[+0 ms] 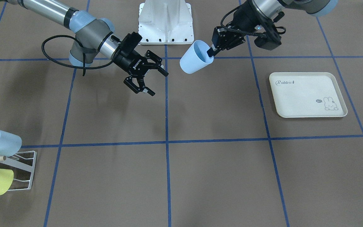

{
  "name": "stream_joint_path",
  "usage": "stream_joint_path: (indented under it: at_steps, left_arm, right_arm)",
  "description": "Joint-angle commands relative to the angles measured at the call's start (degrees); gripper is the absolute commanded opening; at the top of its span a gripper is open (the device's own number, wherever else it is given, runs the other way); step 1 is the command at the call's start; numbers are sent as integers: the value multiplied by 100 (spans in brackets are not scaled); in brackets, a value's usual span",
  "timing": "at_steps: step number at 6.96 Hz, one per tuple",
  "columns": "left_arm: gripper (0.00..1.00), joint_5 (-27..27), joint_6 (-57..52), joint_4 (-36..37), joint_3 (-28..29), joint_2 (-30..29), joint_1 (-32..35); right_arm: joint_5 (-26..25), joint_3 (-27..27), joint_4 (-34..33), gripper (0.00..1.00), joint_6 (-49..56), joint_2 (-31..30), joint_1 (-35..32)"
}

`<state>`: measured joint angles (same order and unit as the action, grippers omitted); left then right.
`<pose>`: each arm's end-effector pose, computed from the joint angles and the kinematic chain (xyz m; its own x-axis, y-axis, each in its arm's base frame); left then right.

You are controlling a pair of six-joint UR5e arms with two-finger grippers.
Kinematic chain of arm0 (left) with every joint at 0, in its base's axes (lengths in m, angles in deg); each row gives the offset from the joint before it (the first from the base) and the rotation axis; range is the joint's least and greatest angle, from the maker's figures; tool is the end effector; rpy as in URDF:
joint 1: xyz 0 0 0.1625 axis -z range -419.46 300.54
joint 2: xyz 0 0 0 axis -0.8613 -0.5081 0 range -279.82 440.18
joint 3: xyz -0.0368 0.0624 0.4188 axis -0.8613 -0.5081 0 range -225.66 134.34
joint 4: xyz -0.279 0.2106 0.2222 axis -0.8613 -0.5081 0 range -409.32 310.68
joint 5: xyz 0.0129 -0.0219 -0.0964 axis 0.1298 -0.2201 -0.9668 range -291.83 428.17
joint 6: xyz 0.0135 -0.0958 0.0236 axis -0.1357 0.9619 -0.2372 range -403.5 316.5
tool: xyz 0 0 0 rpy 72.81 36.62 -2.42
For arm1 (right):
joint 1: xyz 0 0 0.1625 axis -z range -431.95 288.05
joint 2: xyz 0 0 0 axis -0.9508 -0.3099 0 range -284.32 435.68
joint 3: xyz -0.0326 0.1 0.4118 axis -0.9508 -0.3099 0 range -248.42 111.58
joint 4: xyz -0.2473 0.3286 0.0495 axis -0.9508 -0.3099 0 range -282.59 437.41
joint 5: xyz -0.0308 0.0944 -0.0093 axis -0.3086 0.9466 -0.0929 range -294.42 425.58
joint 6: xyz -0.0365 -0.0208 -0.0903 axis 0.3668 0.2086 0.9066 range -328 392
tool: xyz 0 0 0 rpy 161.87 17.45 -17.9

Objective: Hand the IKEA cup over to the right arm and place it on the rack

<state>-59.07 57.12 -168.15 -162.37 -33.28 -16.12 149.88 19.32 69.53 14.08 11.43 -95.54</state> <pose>0.3261 -0.4082 0.1685 0.1153 -0.3105 -0.9436 0.1380 0.9457 -0.2943 -0.5044 -0.3766 0.2662 0.3865 -0.8644 0.3218 -0.3842 0.1663 0.9082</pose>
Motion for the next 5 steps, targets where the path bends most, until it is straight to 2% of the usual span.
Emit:
stream_joint_path:
  at_steps: [1, 5]
  left_arm:
    - [0, 32, 28, 8, 60, -220, -194]
    - [0, 41, 81, 26, 227, -387, -238]
  right_arm:
    - [-1, -55, 349, 94, 463, 166, 39]
    - [-10, 7, 673, 94, 832, 220, 180]
